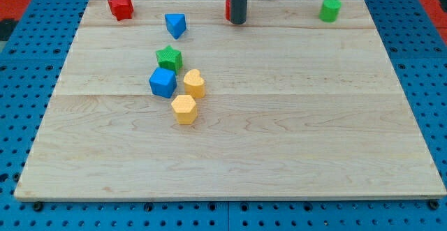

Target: Push the green circle towards the center

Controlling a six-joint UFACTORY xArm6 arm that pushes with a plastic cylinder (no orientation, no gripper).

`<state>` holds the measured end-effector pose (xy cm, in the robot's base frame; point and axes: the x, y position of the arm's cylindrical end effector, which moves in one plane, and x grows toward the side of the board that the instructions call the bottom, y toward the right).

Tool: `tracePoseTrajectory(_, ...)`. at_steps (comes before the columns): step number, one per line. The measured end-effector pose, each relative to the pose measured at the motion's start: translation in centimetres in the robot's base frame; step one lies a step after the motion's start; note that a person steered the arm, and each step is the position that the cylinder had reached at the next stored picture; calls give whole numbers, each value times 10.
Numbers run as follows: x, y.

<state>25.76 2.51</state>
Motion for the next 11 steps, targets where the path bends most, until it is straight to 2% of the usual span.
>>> tracePoseTrajectory(2, 19, 30)
tracePoseTrajectory(3, 14, 66)
tracePoseTrajectory(6, 10, 76)
tracePoseTrajectory(7, 36, 136)
tracePoseTrajectory(8, 17, 222)
tracePoseTrajectory(9, -40, 230)
tracePoseTrajectory(10, -61, 199)
tracePoseTrajectory(11, 26, 133)
